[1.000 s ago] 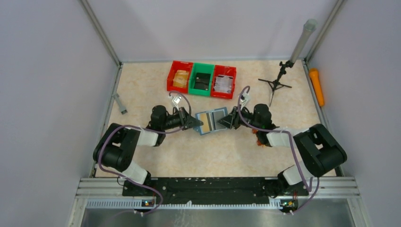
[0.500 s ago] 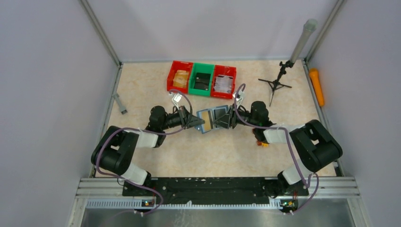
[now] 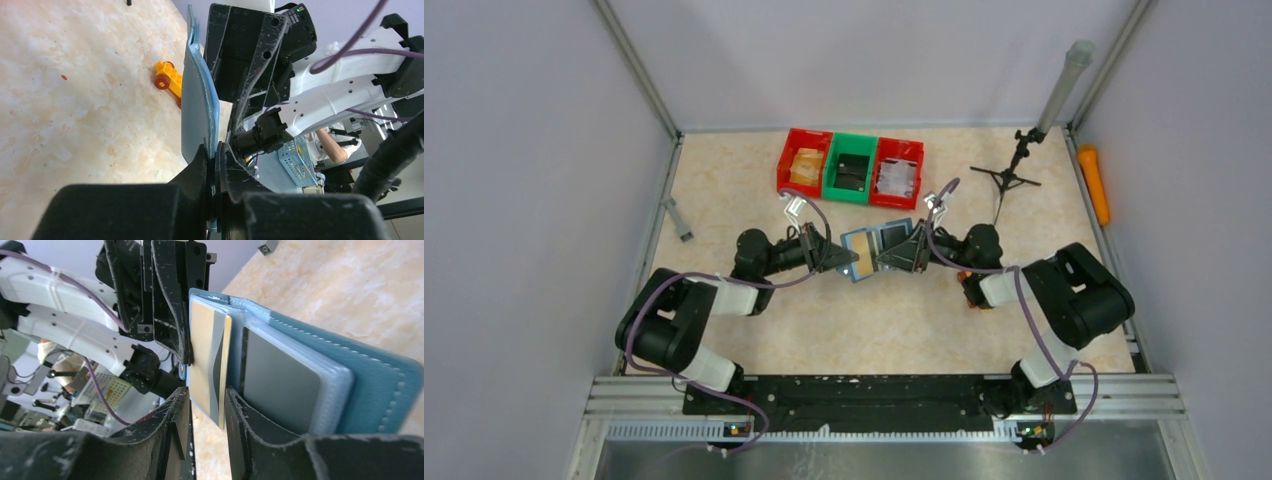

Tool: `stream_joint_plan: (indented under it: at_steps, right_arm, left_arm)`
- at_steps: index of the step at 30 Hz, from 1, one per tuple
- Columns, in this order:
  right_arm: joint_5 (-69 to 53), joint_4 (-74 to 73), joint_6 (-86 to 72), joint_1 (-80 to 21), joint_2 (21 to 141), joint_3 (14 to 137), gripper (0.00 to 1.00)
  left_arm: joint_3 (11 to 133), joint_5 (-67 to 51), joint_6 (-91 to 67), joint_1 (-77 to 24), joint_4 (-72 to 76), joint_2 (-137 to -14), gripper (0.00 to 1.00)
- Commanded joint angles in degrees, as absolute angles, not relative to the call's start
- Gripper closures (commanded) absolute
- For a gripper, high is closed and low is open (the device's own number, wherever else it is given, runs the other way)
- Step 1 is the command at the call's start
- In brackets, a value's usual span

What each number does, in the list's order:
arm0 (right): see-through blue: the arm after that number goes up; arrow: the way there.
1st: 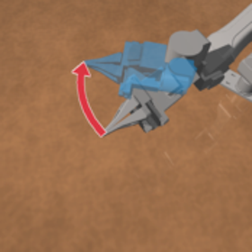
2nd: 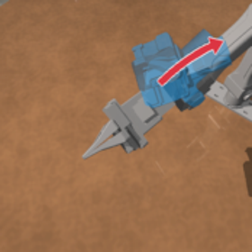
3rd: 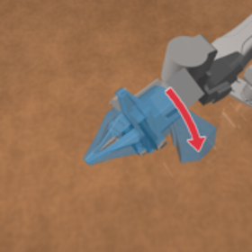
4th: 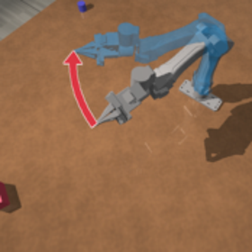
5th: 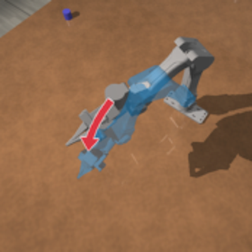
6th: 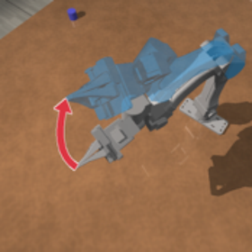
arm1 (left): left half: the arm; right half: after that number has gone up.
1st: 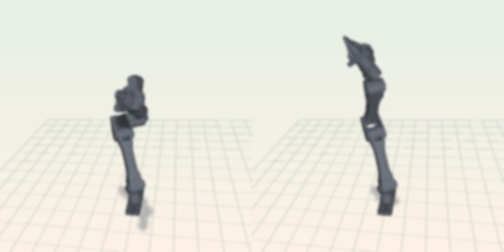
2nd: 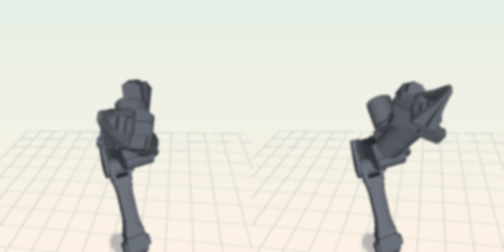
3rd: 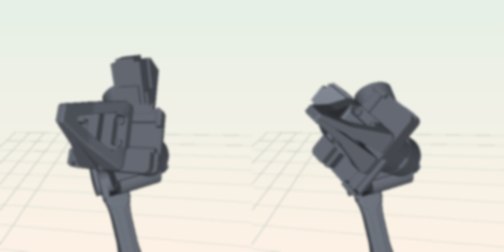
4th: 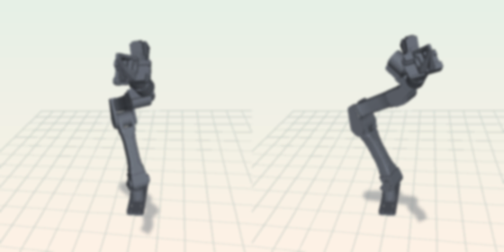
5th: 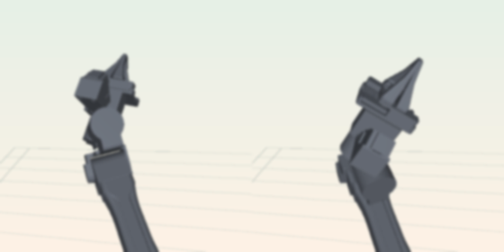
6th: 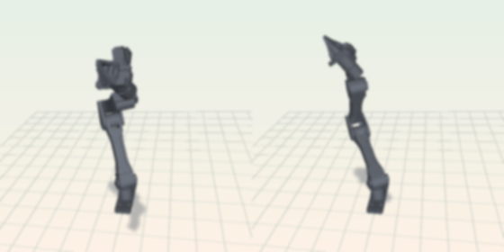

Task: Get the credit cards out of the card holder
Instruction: Remove the credit card from the card holder.

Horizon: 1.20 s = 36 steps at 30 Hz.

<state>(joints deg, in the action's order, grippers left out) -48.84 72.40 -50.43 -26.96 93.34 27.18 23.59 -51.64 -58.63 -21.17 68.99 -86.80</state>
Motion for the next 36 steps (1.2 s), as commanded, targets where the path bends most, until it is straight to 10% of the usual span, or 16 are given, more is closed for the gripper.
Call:
stream_joint_plan:
  at_steps: [1,36]
  right_arm:
    - [-50.3,86.0,-56.5,-25.5,95.4,26.4,0.71]
    - [-48.8,89.4,-58.8,-24.5,95.9,25.5,0.86]
  left_arm:
    - [23.5,-54.0,-60.1,-21.6,77.0,-85.3,1.0]
    - [23.5,-56.1,-63.8,-22.9,84.8,-86.9,1.0]
